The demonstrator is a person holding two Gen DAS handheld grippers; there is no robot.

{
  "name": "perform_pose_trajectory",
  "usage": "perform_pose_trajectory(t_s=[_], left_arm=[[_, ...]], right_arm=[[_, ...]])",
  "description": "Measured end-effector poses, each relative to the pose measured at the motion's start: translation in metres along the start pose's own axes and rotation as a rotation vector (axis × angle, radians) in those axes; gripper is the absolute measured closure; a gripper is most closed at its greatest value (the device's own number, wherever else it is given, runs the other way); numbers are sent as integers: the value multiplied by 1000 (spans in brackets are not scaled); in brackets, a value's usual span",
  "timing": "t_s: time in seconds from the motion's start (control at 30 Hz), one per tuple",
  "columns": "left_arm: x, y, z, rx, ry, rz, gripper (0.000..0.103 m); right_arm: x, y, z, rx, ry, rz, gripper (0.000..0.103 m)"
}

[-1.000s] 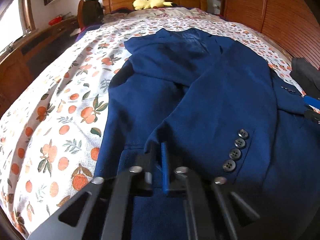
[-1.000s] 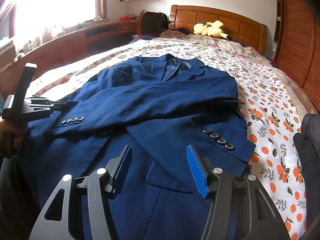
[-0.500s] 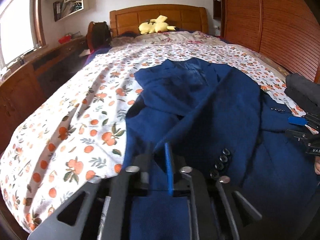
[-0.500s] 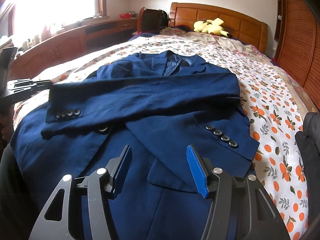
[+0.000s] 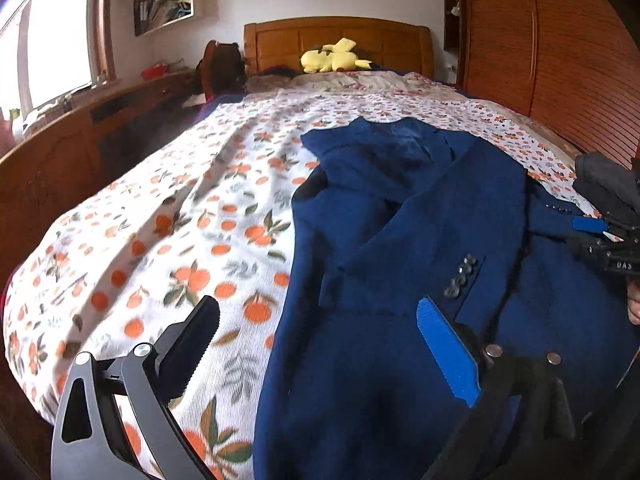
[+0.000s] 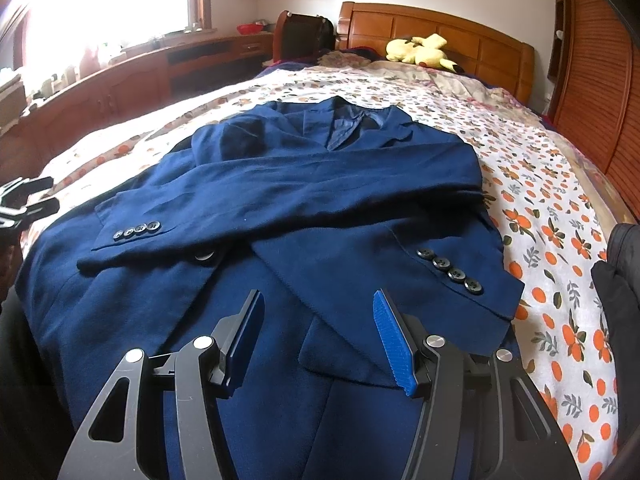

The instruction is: Fold large clothes

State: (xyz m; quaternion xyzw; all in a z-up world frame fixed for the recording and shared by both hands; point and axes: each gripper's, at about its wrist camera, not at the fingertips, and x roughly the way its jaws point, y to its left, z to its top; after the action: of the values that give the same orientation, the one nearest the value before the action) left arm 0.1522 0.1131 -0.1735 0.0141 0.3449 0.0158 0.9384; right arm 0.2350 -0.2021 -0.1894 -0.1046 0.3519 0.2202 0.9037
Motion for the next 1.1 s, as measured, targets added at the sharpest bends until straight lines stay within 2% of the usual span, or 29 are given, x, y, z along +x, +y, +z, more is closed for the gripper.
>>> perform_pose_trajectory(t_s=[0.43,0.57,0.87,1.1], left_arm=[[-21,15,-19,-37,-18,-28,3],[-22,18,-24,-42,-10,-39,3],[-18,23,-35,-47,14,-59,3],[-12,23,-41,-46,36,-70,3]], right_arm=[[-15,-6,-5,9,-8,-59,49],[-33,-20,-24,54,3,-84,49],[-76,-61,-72,133,61,-205,48],[-82,-72,-91,174,98,-200,48]])
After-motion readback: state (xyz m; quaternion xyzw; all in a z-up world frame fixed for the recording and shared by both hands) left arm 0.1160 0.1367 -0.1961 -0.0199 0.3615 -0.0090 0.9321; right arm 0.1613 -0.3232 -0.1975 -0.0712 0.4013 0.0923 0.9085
